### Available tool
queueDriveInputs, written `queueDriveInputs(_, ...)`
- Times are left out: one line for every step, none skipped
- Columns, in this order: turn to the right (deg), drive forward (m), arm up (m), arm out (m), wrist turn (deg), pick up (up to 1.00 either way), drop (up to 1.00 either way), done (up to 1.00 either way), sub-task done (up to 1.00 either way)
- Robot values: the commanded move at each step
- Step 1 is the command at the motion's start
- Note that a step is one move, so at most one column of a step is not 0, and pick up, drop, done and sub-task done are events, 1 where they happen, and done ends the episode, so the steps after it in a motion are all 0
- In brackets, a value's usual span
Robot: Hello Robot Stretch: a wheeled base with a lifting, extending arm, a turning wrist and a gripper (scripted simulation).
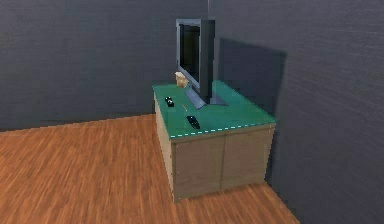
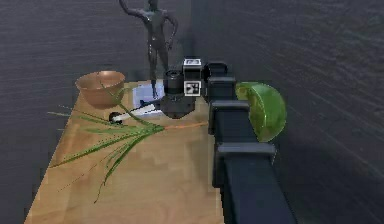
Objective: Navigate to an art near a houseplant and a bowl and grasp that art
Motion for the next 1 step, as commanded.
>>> queueDriveInputs(0.0,0.00,0.00,0.00,0.0,0.00,0.00,1.00,0.00)
